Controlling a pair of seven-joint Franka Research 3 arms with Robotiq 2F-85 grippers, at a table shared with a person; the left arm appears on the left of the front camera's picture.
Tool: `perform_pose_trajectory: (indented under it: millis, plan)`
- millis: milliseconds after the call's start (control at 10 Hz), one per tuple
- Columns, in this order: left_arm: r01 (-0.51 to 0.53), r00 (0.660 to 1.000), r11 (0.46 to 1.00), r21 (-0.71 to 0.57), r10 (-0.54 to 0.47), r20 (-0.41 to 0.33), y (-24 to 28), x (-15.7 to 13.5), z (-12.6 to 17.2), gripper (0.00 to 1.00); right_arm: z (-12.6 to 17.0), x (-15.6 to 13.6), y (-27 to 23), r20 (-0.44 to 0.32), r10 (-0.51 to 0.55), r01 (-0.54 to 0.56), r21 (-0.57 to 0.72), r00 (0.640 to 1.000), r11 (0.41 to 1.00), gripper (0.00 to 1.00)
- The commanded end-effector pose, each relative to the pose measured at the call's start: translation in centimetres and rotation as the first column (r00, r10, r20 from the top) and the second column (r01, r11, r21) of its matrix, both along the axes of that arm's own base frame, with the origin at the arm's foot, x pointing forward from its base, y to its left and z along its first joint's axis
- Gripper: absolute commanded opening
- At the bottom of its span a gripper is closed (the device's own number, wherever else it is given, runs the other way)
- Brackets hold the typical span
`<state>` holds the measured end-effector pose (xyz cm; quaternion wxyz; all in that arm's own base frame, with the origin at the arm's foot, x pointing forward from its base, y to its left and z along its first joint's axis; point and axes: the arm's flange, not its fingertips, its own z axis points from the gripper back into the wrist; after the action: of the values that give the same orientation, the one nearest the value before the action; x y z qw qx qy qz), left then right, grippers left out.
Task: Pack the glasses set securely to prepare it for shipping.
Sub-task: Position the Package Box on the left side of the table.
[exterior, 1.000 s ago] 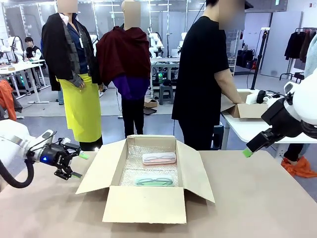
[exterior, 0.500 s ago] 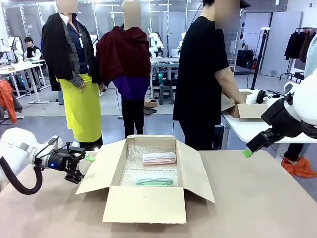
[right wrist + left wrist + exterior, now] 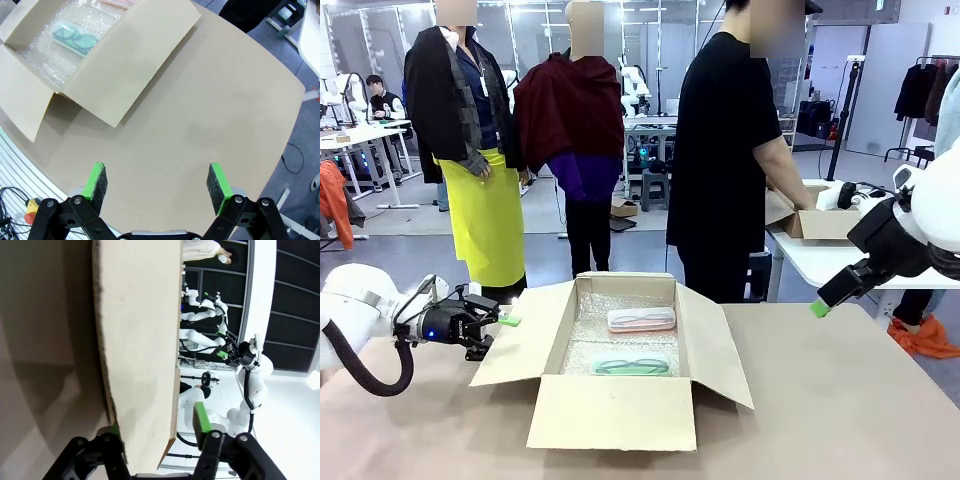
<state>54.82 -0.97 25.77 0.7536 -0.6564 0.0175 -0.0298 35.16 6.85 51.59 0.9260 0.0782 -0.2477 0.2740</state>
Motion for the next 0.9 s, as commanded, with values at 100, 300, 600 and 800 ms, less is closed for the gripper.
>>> perform_pose_trajectory:
  millis: [100, 300, 600, 800]
  plan:
    - [-0.025, 0.999, 0.997, -0.067, 0.029, 0.046, 0.7, -0.8, 0.5, 0.0, -0.1, 0.0, 0.0, 0.011, 0.0, 0.0, -0.002, 1.0, 1.0, 1.0]
    - [-0.031, 0.997, 0.998, -0.063, 0.035, 0.064, 0.9, -0.9, 0.7, 0.0, -0.1, 0.0, 0.0, 0.011, 0.0, 0.0, -0.002, 1.0, 1.0, 1.0]
    - [-0.029, 0.997, 0.997, -0.066, 0.034, 0.075, 1.2, -0.7, 0.8, 0.0, -0.1, 0.0, 0.0, 0.011, 0.0, 0.0, -0.002, 1.0, 1.0, 1.0]
    - [-0.001, 0.999, 0.999, -0.043, 0.003, 0.038, 1.7, -0.4, 0.7, 0.0, -0.1, 0.0, 0.0, 0.011, 0.0, 0.0, -0.002, 1.0, 1.0, 1.0]
